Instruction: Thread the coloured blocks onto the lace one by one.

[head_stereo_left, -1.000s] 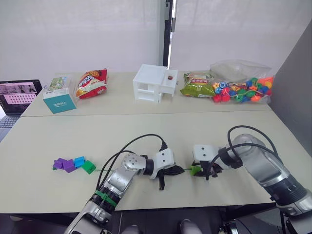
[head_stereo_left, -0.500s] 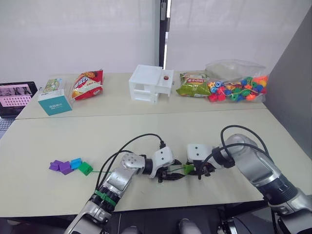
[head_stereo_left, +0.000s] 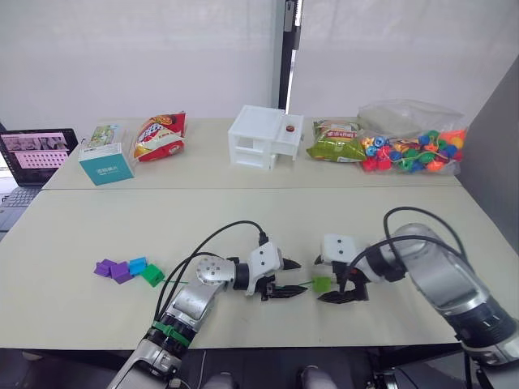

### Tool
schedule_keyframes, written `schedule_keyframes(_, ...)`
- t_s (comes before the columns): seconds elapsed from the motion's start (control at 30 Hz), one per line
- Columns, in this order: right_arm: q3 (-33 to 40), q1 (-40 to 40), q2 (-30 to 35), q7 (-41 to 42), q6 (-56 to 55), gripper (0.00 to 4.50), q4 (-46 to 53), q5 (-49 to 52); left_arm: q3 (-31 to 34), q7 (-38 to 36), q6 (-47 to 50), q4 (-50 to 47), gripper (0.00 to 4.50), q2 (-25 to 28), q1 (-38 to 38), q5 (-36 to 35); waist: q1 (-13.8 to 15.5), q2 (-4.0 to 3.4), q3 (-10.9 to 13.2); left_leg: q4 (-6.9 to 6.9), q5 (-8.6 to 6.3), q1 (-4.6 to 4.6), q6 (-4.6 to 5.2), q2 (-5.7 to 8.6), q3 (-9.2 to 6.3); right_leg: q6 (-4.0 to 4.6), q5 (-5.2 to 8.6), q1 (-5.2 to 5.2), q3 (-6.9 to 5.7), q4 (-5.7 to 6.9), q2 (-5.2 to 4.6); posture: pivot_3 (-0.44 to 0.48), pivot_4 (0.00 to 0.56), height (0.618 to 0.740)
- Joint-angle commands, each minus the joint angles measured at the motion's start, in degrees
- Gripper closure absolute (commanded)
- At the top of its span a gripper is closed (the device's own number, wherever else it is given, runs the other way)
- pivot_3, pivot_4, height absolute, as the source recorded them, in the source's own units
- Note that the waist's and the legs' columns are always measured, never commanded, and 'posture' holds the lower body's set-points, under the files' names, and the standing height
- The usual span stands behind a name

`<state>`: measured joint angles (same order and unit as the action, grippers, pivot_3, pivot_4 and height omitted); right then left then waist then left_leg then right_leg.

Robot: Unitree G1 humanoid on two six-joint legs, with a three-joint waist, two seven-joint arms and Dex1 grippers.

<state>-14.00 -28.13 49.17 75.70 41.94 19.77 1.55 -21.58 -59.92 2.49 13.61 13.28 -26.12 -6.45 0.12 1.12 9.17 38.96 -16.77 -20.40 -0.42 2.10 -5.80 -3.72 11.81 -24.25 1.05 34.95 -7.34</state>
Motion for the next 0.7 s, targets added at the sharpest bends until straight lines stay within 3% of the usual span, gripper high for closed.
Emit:
schedule_keyframes(0.03, 5.36, 2.73, 3.61, -3.39, 2.21, 0.01, 3.14, 1.23, -1.54, -0.84, -1.07, 2.28, 1.67, -2.24, -2.73, 0.64, 0.51, 0.01, 0.00, 0.01, 0.00, 0.00, 0.00, 0.00, 0.00, 0.00, 0.00, 0.02, 0.00, 0.01, 0.00, 0.000, 0.150, 0.740)
schedule_keyframes(0.4, 16.12, 18.59, 9.13, -11.17, 5.65, 0.01, 9.91, 4.98, -5.51, 0.48, -3.18, 9.11, 1.67, -8.60, -6.24, 4.72, 0.38, 0.03, 0.02, 0.04, -0.02, 0.01, 0.03, 0.00, 0.09, -0.04, 0.01, 0.07, 0.00, 0.00, -0.01, 0.000, 0.150, 0.740)
schedule_keyframes(0.57, 16.54, 20.51, 8.92, -13.17, 4.94, 0.00, 11.80, 6.81, -6.95, 0.85, -0.86, 8.44, 3.15, -7.25, -6.77, 7.45, 0.49, 0.04, 0.02, 0.07, -0.01, 0.08, 0.03, 0.00, 0.10, -0.07, 0.03, 0.17, 0.00, 0.01, -0.01, 0.000, 0.150, 0.740)
schedule_keyframes(0.7, 13.59, 20.59, 9.04, -14.14, 0.72, 0.00, 9.86, 6.29, -7.15, 1.06, -0.46, 7.41, 3.18, -6.32, -6.84, 8.29, 0.48, 0.04, 0.02, 0.08, -0.01, 0.09, 0.03, 0.00, 0.09, -0.07, 0.03, 0.18, -0.01, 0.01, -0.01, 0.000, 0.150, 0.740)
